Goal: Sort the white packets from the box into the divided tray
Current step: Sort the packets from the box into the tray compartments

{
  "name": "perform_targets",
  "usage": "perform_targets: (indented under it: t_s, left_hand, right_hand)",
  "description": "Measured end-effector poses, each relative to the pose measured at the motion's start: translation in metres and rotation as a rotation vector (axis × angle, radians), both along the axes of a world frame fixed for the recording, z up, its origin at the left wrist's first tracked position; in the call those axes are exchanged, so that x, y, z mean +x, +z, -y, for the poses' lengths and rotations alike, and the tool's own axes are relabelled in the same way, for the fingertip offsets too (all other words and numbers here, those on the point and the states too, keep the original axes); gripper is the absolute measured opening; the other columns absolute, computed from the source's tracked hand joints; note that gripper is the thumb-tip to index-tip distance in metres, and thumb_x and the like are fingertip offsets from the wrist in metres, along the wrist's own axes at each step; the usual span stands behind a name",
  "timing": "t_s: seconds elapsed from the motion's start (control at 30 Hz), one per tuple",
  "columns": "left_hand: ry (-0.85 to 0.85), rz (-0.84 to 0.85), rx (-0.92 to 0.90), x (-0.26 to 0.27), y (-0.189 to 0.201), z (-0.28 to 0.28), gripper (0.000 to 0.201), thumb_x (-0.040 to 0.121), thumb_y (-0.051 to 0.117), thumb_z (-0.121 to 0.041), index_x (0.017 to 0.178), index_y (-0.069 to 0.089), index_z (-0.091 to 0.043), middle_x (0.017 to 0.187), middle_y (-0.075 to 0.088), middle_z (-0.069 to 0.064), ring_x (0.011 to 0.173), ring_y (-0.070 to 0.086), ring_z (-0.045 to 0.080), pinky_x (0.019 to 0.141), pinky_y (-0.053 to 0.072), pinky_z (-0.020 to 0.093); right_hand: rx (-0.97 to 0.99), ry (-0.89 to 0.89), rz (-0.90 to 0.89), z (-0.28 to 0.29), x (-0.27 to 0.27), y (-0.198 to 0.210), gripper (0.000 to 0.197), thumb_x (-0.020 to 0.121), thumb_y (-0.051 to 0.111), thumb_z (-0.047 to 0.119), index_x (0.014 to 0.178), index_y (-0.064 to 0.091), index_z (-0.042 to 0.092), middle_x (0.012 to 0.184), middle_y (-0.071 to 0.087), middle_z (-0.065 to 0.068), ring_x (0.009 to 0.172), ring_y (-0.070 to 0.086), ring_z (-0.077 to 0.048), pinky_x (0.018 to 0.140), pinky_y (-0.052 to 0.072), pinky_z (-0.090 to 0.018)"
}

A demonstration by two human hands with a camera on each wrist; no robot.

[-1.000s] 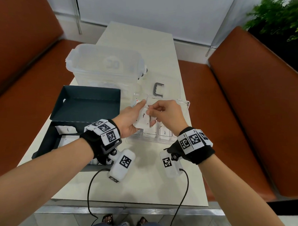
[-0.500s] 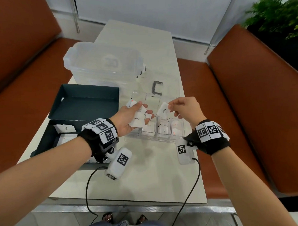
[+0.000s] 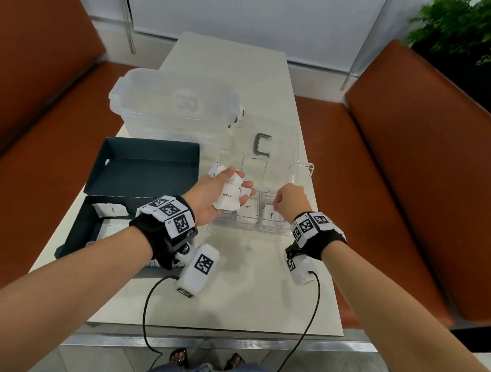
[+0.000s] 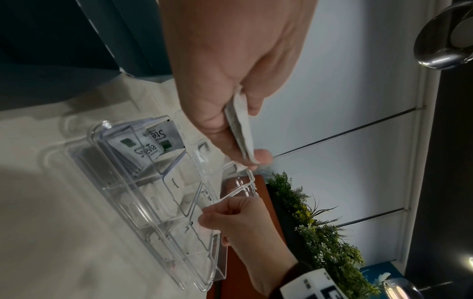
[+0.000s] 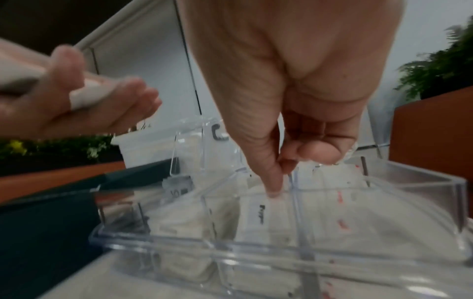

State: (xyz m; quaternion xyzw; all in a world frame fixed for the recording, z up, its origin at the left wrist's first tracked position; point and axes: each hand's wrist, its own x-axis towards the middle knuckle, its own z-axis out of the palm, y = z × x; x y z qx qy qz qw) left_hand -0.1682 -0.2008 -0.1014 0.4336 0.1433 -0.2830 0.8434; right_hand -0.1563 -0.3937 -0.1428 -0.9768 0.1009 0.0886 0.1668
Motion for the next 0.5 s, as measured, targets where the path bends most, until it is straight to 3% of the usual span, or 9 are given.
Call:
perform_targets:
  t_s: [0.07,0.13,0.23,0.3,0.4,0.47,0.5]
  left_hand:
    - [-0.001,-0.013,-0.005,-0.001,0.001,-0.001,0.027,0.1,0.051,-0.03,0.103,0.059,-0.004,0.09,0.07,0.017,0.092,0.069,0.033,0.058,0.059,0.031]
    - [0.001,-0.02,-0.001,-0.001,0.001,-0.001,0.03,0.1,0.051,-0.032,0.103,0.061,-0.004,0.093,0.071,0.017,0.087,0.07,0.031,0.057,0.059,0.03]
    - [0.016,-0.039,0.005,-0.001,0.002,0.0,0.035,0.101,0.048,-0.035,0.106,0.061,-0.003,0.099,0.069,0.018,0.083,0.07,0.03,0.059,0.06,0.03]
    - [0.023,-0.049,0.031,0.0,0.003,0.002,0.037,0.102,0.045,-0.037,0.111,0.059,-0.004,0.098,0.068,0.016,0.077,0.07,0.027,0.058,0.06,0.029]
    - [-0.008,-0.065,0.126,0.0,0.005,0.003,0.038,0.101,0.044,-0.043,0.116,0.055,-0.01,0.082,0.071,0.01,0.061,0.07,0.02,0.047,0.055,0.025]
    - [-0.036,-0.094,0.092,0.0,0.008,0.004,0.041,0.101,0.042,-0.045,0.112,0.056,-0.009,0.074,0.071,0.009,0.058,0.069,0.02,0.04,0.05,0.022]
    - [-0.047,-0.101,0.063,0.0,0.009,0.005,0.043,0.101,0.041,-0.046,0.113,0.057,-0.008,0.079,0.071,0.01,0.064,0.069,0.021,0.043,0.052,0.024]
  right_hand:
    - [-0.063,0.015,0.018,-0.002,-0.003,0.001,0.018,0.091,0.049,0.001,0.1,0.064,-0.001,0.105,0.063,-0.017,0.091,0.063,-0.034,0.083,0.054,-0.04]
    - [-0.056,0.028,0.095,-0.005,-0.006,0.008,0.015,0.091,0.05,0.004,0.1,0.063,0.002,0.105,0.061,-0.014,0.09,0.062,-0.03,0.078,0.052,-0.036]
    - [0.172,0.057,0.351,-0.017,-0.016,0.031,0.008,0.09,0.057,0.013,0.091,0.065,0.011,0.079,0.061,-0.001,0.064,0.055,-0.008,0.058,0.042,-0.012]
    - [0.384,0.129,0.458,-0.033,-0.028,0.047,0.008,0.088,0.064,0.022,0.09,0.067,0.016,0.067,0.058,0.008,0.055,0.05,0.001,0.053,0.038,-0.006]
    - [0.443,0.298,0.308,-0.054,-0.041,0.054,0.039,0.077,0.075,0.04,0.112,0.065,0.024,0.084,0.058,0.006,0.064,0.051,0.003,0.059,0.036,-0.006]
    - [0.409,0.306,0.231,-0.059,-0.039,0.051,0.056,0.072,0.08,0.04,0.121,0.061,0.024,0.096,0.051,0.003,0.069,0.048,0.004,0.062,0.034,-0.004]
    - [0.42,0.282,0.227,-0.058,-0.038,0.051,0.056,0.07,0.082,0.036,0.12,0.061,0.023,0.099,0.052,0.001,0.072,0.048,0.003,0.063,0.033,-0.004]
